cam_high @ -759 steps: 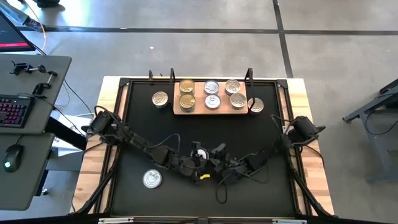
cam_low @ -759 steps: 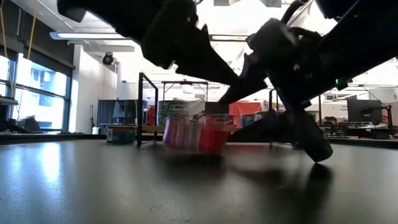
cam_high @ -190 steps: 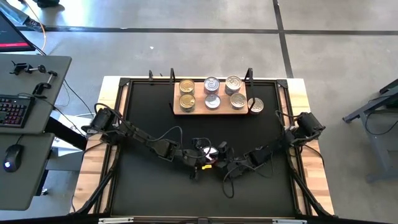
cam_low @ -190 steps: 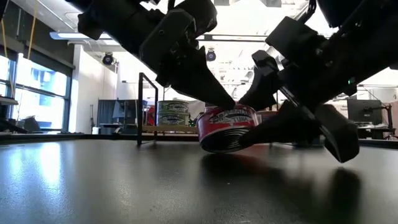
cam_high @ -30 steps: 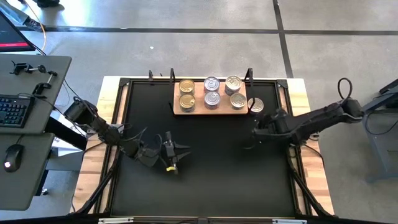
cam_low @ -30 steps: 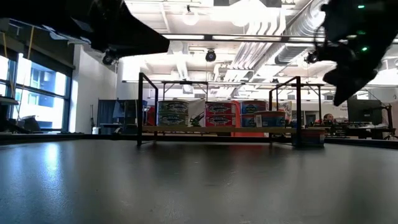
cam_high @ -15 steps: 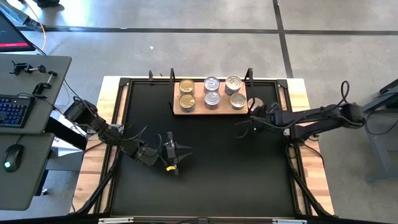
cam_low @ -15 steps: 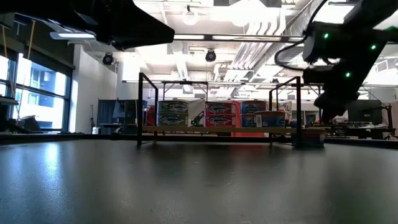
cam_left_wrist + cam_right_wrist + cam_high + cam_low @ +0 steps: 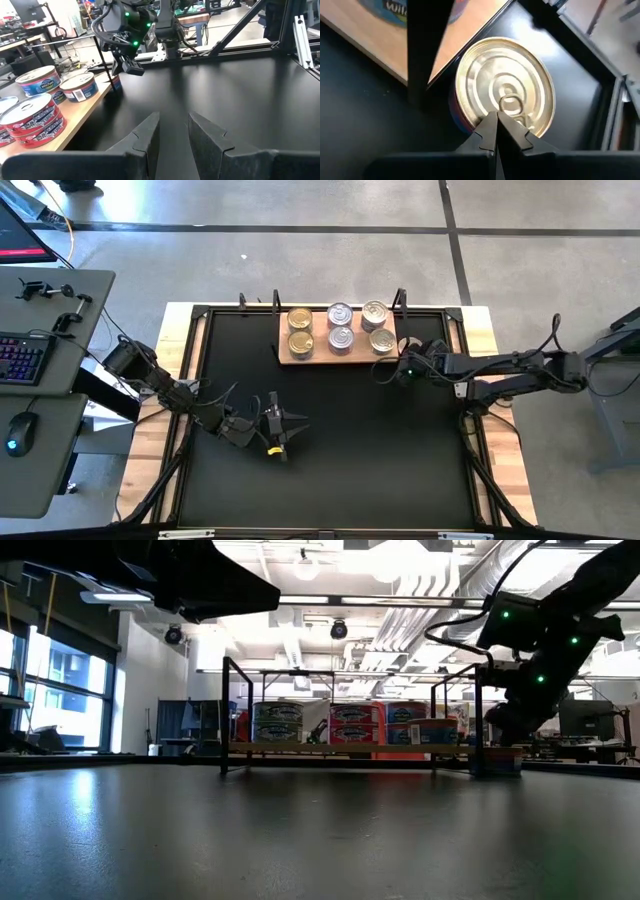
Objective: Stack canned seafood by type on shelf
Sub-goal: Stack the blue tuna can on top of the blue tuna can
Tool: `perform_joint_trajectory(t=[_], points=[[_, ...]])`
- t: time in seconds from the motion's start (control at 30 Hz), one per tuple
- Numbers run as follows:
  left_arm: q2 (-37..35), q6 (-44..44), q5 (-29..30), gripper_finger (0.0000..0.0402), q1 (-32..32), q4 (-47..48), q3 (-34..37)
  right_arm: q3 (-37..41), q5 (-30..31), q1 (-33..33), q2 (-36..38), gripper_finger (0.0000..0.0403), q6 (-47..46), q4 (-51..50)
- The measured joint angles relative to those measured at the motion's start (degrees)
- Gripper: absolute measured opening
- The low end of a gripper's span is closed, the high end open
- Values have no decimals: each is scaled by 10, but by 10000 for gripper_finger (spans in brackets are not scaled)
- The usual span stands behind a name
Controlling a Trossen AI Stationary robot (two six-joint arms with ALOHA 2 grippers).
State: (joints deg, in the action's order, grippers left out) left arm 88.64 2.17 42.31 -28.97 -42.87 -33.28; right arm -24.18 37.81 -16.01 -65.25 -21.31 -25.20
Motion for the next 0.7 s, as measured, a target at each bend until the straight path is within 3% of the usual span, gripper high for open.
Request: perform_joint_trajectory(t=[0.1, 0.3, 0.47, 0.7], points=[[0, 0, 0, 90, 0, 0, 0, -2, -43, -15, 1, 0, 5, 0], [0, 11, 0, 90, -3, -4, 0, -7, -90, -10, 3, 0, -79, -46], [0, 15, 0, 90, -4, -6, 0, -39, -173, 41, -5, 0, -176, -165], [0, 16, 1, 90, -4, -13, 0, -117, -261, 138, 0, 0, -272, -187]])
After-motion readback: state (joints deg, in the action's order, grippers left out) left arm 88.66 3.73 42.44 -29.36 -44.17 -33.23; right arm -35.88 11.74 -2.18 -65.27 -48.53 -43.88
